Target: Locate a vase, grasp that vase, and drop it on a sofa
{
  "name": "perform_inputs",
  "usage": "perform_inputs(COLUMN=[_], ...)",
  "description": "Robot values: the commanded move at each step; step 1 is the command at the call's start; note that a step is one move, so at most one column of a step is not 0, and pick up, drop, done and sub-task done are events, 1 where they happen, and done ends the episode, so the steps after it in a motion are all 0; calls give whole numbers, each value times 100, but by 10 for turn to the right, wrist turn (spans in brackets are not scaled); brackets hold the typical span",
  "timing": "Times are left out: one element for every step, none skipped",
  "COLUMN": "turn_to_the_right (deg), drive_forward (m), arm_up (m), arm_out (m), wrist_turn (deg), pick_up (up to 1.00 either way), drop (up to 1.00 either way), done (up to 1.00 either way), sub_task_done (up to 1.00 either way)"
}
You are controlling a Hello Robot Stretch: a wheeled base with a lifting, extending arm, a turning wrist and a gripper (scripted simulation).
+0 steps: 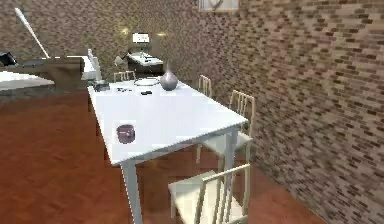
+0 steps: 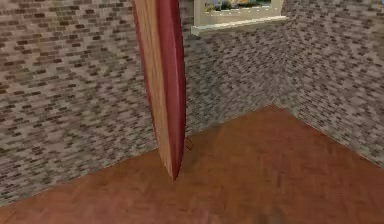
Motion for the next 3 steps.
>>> perform_inputs(turn_to_the_right=[-450,-120,0], drive_forward=[0,0,85], arm_up=[0,0,0], arm_out=[0,0,0], wrist_turn=[0,0,0], pick_up=[0,0,0], drop=[0,0,0], done=[0,0,0], sub_task_done=[0,0,0])
